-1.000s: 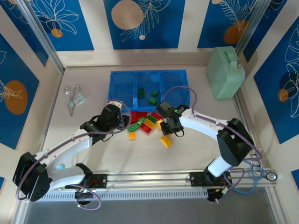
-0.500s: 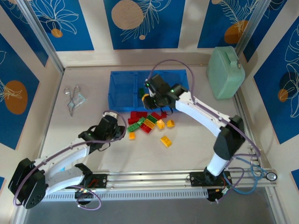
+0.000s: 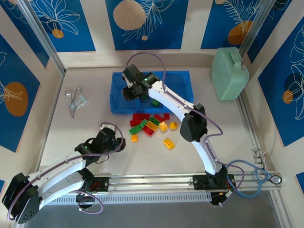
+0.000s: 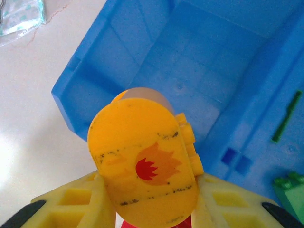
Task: Sort the legos into containers by color
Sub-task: Place the lego in the container, then pick up the lego from the center of the table.
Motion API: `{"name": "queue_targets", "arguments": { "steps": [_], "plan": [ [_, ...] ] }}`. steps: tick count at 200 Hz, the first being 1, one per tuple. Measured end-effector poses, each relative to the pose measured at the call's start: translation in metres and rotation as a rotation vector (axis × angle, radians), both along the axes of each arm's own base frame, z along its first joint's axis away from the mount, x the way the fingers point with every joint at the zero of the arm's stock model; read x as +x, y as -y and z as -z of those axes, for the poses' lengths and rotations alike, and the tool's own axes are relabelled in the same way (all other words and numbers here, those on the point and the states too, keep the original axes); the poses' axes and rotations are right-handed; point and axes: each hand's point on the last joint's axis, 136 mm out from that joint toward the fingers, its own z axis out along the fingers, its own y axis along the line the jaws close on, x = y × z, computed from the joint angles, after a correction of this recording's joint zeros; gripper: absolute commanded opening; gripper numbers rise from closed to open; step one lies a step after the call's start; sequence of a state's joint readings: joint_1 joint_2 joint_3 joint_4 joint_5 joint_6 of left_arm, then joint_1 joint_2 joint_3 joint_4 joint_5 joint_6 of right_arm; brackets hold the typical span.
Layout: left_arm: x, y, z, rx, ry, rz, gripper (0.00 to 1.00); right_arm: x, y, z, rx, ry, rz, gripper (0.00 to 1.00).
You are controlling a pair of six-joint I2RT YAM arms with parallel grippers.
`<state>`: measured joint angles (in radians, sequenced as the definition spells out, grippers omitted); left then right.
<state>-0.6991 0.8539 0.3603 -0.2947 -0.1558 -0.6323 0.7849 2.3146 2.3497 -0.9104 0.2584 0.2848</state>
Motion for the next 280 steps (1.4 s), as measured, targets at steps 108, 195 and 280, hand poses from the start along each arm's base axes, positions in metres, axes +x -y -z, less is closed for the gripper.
{"name": "queue_targets", "arguments": {
  "steps": [108, 195, 280],
  "plan": [
    [-0.010, 0.019, 0.001, 0.000, -0.041, 0.069, 0.62, 0.010, -0.015, 0.006, -0.018, 0.014, -0.031, 0.69],
    [0.012, 0.064, -0.003, 0.055, -0.087, 0.129, 0.62, -0.036, 0.061, -0.058, 0.033, 0.072, 0.045, 0.69],
    [0.028, 0.078, 0.028, 0.183, -0.143, 0.115, 0.56, -0.068, 0.173, -0.006, 0.058, -0.009, 0.275, 0.67]
  ]
}}
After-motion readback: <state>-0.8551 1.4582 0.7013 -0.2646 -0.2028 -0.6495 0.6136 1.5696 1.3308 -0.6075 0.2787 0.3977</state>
